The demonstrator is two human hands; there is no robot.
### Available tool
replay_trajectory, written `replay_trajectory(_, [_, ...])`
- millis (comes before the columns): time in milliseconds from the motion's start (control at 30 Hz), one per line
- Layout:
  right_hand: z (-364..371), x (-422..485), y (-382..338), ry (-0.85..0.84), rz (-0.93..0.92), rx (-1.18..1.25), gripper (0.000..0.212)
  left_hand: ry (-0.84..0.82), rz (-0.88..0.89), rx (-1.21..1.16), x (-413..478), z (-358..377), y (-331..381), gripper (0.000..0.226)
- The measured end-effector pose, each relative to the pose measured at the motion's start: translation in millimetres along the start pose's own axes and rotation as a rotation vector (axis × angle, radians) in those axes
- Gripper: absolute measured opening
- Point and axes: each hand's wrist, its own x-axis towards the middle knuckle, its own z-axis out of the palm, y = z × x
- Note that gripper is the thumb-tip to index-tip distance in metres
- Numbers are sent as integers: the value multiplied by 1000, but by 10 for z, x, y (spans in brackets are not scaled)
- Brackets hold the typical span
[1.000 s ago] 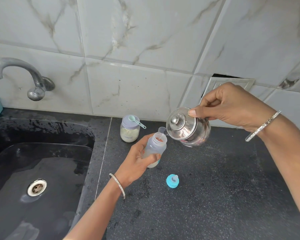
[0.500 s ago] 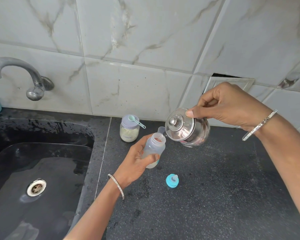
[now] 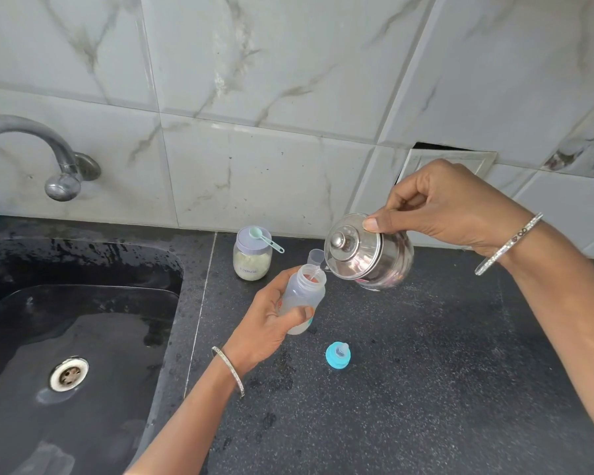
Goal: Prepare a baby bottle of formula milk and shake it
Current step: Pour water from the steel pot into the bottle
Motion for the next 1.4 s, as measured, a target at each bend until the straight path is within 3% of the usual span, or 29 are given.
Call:
replay_trajectory(400, [-5,-67,22,9,10,-3,36,29,-2,-18,-30,42,7,61])
replay_trajectory(1400, [30,-21,15,43,-35,-22,43,56,-18,-21,-32,50,-64,55])
